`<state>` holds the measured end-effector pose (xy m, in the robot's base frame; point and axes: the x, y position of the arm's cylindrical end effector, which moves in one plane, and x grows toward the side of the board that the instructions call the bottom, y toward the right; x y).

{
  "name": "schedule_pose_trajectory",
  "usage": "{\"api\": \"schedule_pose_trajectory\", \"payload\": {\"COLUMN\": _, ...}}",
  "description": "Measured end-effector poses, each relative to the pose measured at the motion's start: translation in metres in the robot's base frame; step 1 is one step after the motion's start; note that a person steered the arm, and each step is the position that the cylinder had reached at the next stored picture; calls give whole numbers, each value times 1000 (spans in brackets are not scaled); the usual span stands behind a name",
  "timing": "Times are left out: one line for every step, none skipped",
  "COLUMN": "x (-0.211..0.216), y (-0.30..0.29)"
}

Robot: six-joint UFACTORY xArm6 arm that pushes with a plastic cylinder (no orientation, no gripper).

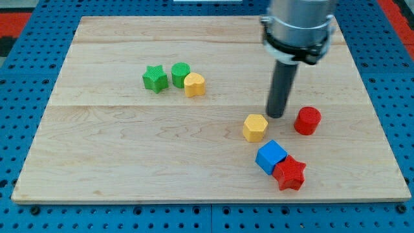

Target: Move the yellow hexagon diagonal to the green circle

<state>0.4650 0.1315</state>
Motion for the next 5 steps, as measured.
{"api": "schedule_pose_trajectory", "payload": {"x": 35, "y": 1}}
{"api": "schedule_pose_trajectory", "payload": {"x": 41, "y": -75}}
{"api": "schedule_pose_trajectory", "payload": {"x": 40, "y": -155}}
{"api": "schedule_pose_trajectory", "payload": {"x": 4, "y": -151}}
{"api": "schedule_pose_trajectory", "payload": {"x": -23, "y": -143}}
